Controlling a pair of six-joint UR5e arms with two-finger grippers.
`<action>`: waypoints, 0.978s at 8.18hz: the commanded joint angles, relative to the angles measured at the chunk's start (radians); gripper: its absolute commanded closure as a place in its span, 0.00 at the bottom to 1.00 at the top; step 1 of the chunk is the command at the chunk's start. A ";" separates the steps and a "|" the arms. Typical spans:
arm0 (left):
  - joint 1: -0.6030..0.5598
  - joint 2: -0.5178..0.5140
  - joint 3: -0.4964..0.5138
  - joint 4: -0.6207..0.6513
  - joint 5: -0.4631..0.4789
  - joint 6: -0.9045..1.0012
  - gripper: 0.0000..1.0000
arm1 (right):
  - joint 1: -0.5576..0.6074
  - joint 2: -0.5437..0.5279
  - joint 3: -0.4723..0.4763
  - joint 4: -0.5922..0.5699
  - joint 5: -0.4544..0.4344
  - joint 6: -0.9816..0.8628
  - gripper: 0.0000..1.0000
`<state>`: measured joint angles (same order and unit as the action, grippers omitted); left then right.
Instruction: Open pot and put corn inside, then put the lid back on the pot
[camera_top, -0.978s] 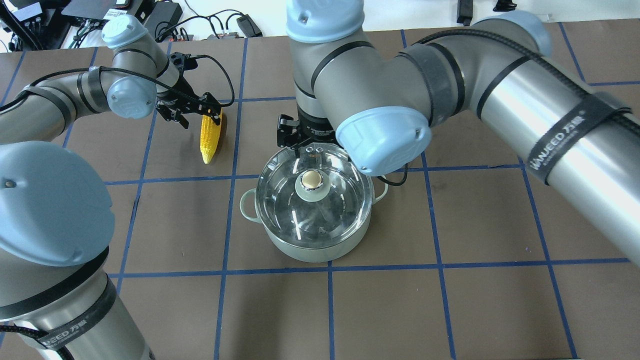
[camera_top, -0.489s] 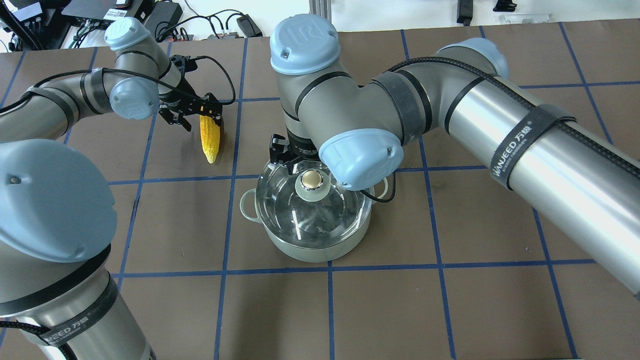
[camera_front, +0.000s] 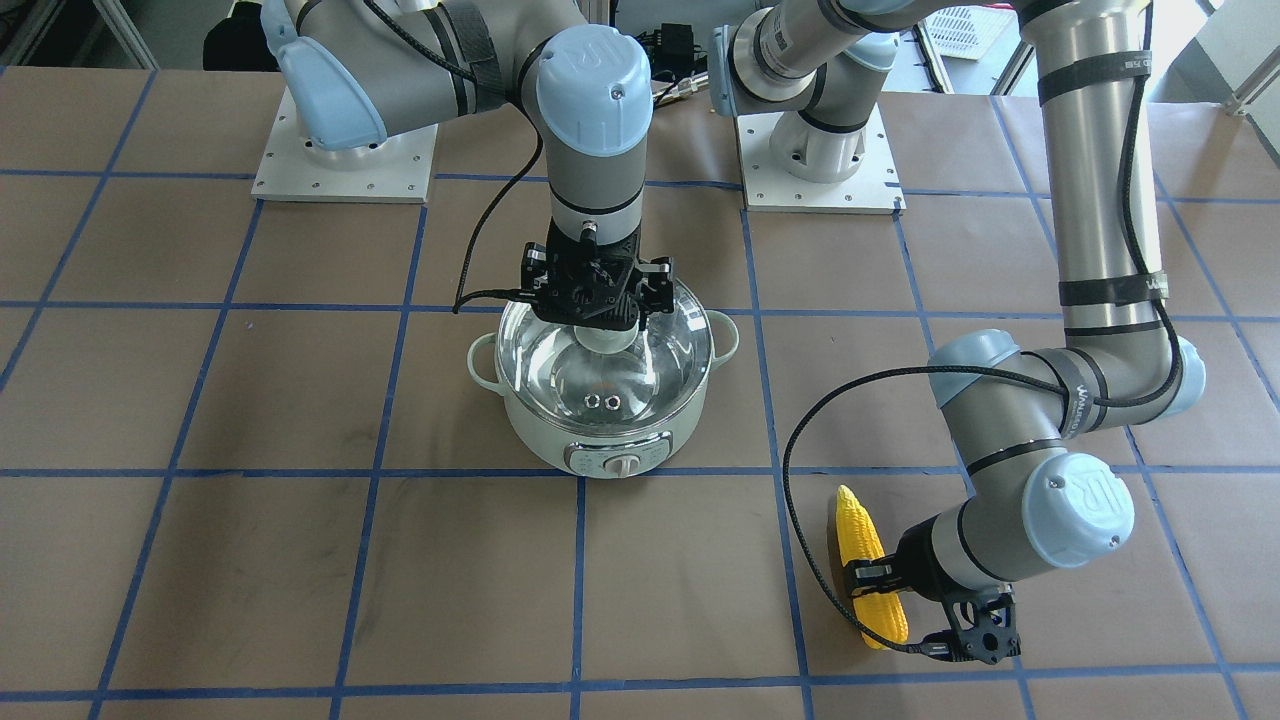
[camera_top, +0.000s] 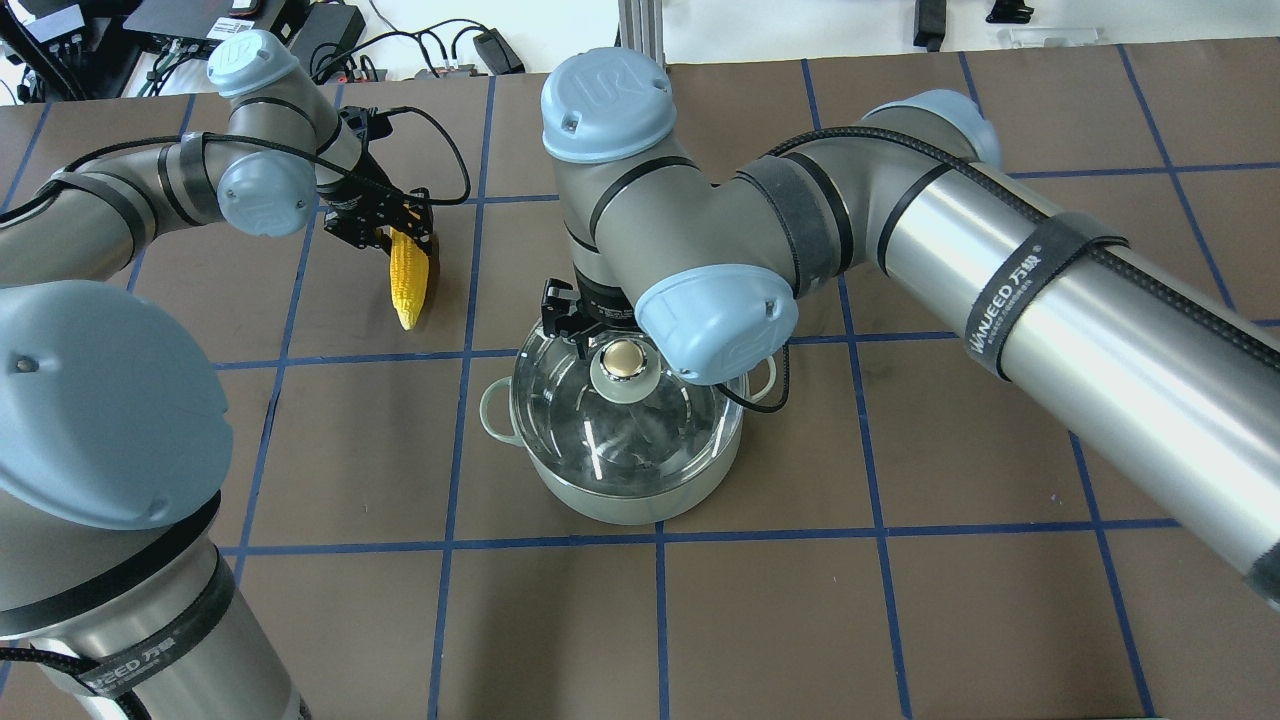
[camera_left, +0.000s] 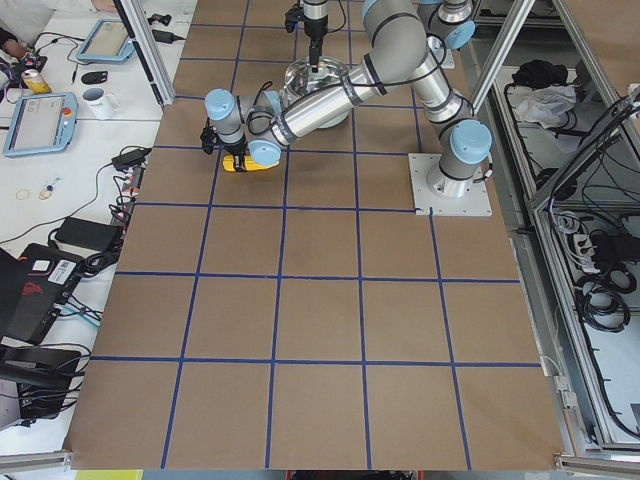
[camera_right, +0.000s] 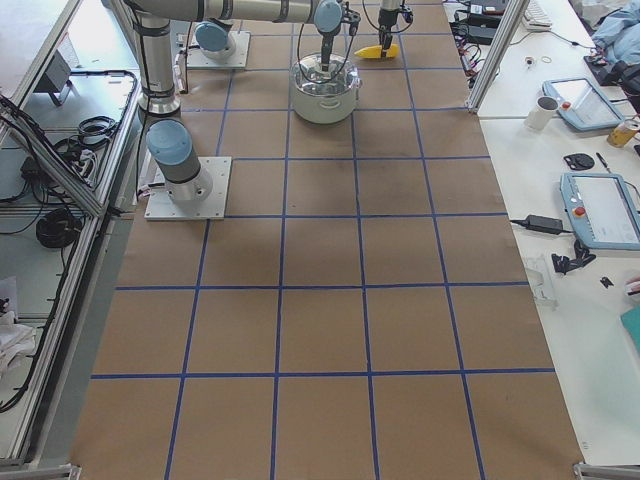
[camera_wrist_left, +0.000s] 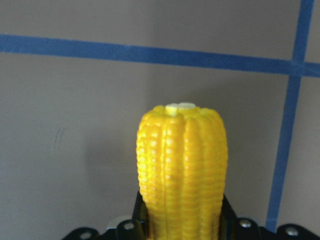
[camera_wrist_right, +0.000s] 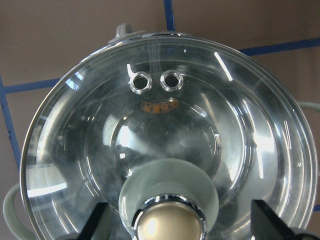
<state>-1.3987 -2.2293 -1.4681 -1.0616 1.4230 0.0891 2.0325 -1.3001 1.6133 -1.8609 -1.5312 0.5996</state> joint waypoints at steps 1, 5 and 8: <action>0.000 0.025 0.005 -0.018 0.013 -0.009 1.00 | 0.000 0.004 0.007 0.002 0.005 0.002 0.00; 0.001 0.141 0.008 -0.141 0.054 0.004 1.00 | 0.002 0.009 0.007 -0.012 0.002 -0.012 0.16; -0.003 0.194 0.006 -0.181 0.080 0.004 1.00 | 0.002 0.012 0.007 -0.020 0.005 -0.012 0.46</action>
<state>-1.3978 -2.0654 -1.4607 -1.2246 1.4867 0.0934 2.0340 -1.2897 1.6199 -1.8765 -1.5275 0.5879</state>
